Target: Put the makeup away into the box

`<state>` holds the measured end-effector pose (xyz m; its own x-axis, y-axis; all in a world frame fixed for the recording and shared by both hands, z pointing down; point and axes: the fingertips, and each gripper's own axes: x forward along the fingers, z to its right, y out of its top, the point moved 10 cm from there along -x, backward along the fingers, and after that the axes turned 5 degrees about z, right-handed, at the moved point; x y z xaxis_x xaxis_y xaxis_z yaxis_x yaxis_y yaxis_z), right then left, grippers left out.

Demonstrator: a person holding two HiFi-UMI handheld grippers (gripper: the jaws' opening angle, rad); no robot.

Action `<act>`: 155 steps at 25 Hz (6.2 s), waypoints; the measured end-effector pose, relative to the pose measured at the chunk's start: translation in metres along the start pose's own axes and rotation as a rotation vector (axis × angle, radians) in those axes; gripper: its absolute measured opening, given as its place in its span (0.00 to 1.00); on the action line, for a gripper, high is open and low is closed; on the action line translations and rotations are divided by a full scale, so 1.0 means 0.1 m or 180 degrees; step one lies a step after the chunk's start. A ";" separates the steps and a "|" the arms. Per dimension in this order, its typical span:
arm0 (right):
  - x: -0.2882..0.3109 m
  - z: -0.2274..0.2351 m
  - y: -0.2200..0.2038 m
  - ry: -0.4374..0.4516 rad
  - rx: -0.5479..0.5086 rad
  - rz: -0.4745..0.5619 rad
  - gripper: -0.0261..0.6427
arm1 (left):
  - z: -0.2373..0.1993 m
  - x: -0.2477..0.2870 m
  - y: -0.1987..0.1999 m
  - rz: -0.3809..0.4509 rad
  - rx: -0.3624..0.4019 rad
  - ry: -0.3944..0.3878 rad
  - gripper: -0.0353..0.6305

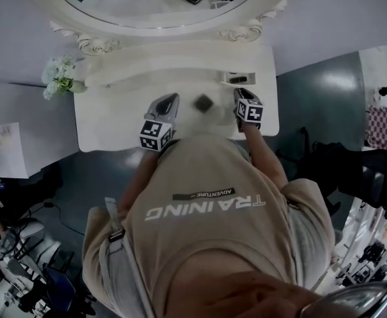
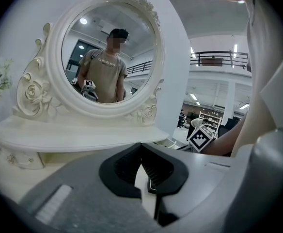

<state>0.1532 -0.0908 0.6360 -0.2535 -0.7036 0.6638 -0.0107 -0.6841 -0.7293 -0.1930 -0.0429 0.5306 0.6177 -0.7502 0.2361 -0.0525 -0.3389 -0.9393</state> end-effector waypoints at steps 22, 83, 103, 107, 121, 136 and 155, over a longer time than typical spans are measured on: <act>-0.14 -0.94 -0.26 0.1481 -0.1703 -0.0177 0.48 | -0.03 -0.01 -0.15 -0.0130 -0.0115 -0.0029 0.05; -0.23 0.27 0.76 0.0695 -0.0253 -0.0403 0.50 | -0.11 0.31 -0.14 -0.0114 -0.0138 -0.0189 0.05; 0.24 0.28 0.85 0.0493 -0.0269 -0.0825 0.50 | -0.08 0.26 -0.19 -0.0174 -0.0150 -0.0113 0.05; 0.31 0.23 0.86 0.0459 -0.0382 -0.0967 0.50 | -0.04 0.27 -0.20 -0.0192 -0.0152 -0.0123 0.05; 0.26 0.27 0.83 0.0591 -0.0433 -0.0799 0.50 | 0.17 0.36 -0.24 -0.0238 -0.0127 -0.0250 0.05; -0.13 0.39 0.73 0.0838 -0.0381 -0.0574 0.50 | 0.27 0.33 -0.23 -0.0219 -0.0101 -0.0209 0.05; -0.53 0.53 0.11 0.0702 -0.0223 -0.0076 0.04 | 0.52 0.65 -0.11 -0.0475 0.0156 -0.0445 0.05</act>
<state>0.2180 -0.0710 0.6016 -0.4576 -0.6231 0.6343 -0.0845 -0.6797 -0.7286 -0.1117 -0.0580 0.5435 0.7187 -0.6066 0.3399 0.0838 -0.4097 -0.9084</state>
